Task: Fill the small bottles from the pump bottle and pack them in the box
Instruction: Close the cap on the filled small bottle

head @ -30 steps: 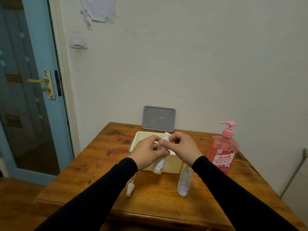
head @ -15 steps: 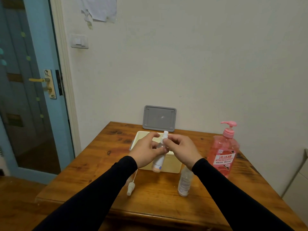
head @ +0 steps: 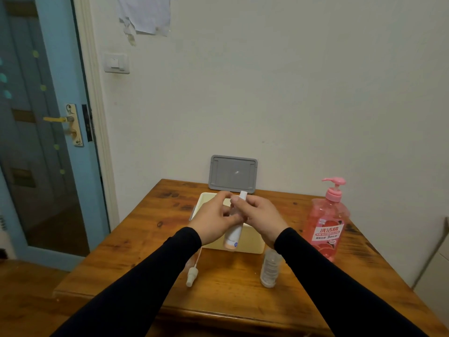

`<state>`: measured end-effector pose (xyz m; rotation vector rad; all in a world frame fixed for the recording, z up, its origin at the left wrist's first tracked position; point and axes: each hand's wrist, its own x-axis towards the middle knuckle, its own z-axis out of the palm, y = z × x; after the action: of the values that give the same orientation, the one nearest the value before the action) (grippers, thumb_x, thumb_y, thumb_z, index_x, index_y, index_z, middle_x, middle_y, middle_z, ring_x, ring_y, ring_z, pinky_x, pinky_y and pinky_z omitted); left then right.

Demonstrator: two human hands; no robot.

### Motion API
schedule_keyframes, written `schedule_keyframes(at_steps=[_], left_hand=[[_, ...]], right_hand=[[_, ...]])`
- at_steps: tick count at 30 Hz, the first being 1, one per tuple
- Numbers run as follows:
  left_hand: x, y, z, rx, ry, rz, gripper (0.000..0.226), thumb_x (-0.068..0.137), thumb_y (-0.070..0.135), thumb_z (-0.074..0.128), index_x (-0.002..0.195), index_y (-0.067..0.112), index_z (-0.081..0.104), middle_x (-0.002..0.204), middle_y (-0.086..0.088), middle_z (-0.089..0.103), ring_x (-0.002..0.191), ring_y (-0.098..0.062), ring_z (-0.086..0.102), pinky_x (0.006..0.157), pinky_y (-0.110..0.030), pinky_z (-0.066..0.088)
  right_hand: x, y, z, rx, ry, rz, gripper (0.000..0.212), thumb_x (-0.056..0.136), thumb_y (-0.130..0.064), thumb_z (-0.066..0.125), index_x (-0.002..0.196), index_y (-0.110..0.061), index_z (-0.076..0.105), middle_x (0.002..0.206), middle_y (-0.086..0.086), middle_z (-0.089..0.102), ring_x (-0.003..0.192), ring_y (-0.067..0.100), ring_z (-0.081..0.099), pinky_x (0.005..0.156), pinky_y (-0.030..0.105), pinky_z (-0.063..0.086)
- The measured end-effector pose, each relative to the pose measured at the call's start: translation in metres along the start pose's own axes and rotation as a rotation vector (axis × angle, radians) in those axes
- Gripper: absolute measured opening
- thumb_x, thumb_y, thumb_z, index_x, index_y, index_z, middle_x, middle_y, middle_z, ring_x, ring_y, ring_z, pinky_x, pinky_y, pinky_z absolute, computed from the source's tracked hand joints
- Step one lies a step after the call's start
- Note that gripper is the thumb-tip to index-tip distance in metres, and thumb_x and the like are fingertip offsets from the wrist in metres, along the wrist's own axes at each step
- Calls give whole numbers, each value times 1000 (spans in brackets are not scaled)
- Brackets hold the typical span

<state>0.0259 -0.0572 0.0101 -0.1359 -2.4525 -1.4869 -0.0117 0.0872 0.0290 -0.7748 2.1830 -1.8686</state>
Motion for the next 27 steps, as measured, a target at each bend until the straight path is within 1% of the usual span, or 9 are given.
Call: schedule_keyframes(at_steps=[3, 7, 11, 13, 15, 17, 21, 24, 27], left_hand=[[1, -3, -7, 24, 25, -33, 58, 81, 41, 71, 129, 32, 40, 91, 9, 73, 85, -3, 66, 80, -30, 53], [0, -2, -3, 72, 13, -26, 64, 78, 44, 72, 131, 30, 39, 86, 12, 72, 83, -1, 65, 73, -22, 50], [-1, -2, 2, 54, 33, -21, 63, 79, 41, 72, 132, 30, 39, 91, 12, 70, 85, 0, 64, 70, -18, 49], [-1, 0, 2, 20, 18, -12, 62, 80, 40, 72, 132, 29, 40, 93, 10, 71, 86, -1, 65, 72, -19, 51], [-1, 0, 0, -3, 4, -10, 61, 81, 38, 71, 133, 28, 39, 92, 7, 72, 85, -3, 66, 76, -24, 53], [-1, 0, -2, -10, -7, -11, 61, 82, 36, 71, 133, 28, 39, 89, 6, 73, 84, -5, 67, 79, -28, 54], [-1, 1, -1, 46, 20, -8, 64, 80, 39, 72, 134, 28, 39, 90, 10, 71, 84, -2, 65, 75, -21, 51], [-2, 1, 5, 140, 84, 1, 62, 82, 42, 68, 134, 30, 37, 85, 19, 63, 84, 1, 60, 65, -14, 45], [-4, -1, 4, 107, 34, -29, 65, 82, 39, 69, 137, 29, 35, 94, 14, 67, 90, -1, 60, 69, -15, 45]], right_hand=[[-2, 0, -6, 11, -56, 24, 26, 95, -30, 53, 98, -12, 72, 98, 7, 72, 98, 18, 66, 90, 32, 52], [-4, -2, -12, -227, 38, -110, 18, 88, -37, 65, 87, -23, 76, 84, -10, 73, 81, 0, 64, 70, 20, 45], [-1, 2, -9, -314, 221, -89, 31, 74, -49, 75, 85, -21, 71, 80, -8, 70, 75, 3, 63, 62, 17, 42], [0, 1, -11, -248, 133, -77, 34, 77, -49, 73, 96, -21, 68, 89, -6, 70, 84, 8, 64, 68, 21, 47], [-1, -1, -14, -195, -64, -77, 28, 88, -42, 63, 107, -22, 68, 95, -5, 71, 92, 10, 65, 79, 25, 51], [-1, -4, -17, -195, -163, -83, 22, 94, -35, 56, 106, -22, 69, 94, -5, 72, 92, 10, 66, 83, 26, 51], [0, -5, -15, -243, -61, -133, 13, 90, -34, 63, 95, -26, 73, 82, -15, 72, 80, -2, 65, 64, 8, 44], [0, 2, -8, -233, 71, -118, 14, 87, -34, 67, 96, -27, 74, 81, -16, 72, 78, -4, 64, 63, 9, 44], [-3, 2, -10, -268, -9, -132, 12, 88, -33, 66, 83, -26, 72, 72, -15, 69, 68, -5, 61, 59, 8, 41]])
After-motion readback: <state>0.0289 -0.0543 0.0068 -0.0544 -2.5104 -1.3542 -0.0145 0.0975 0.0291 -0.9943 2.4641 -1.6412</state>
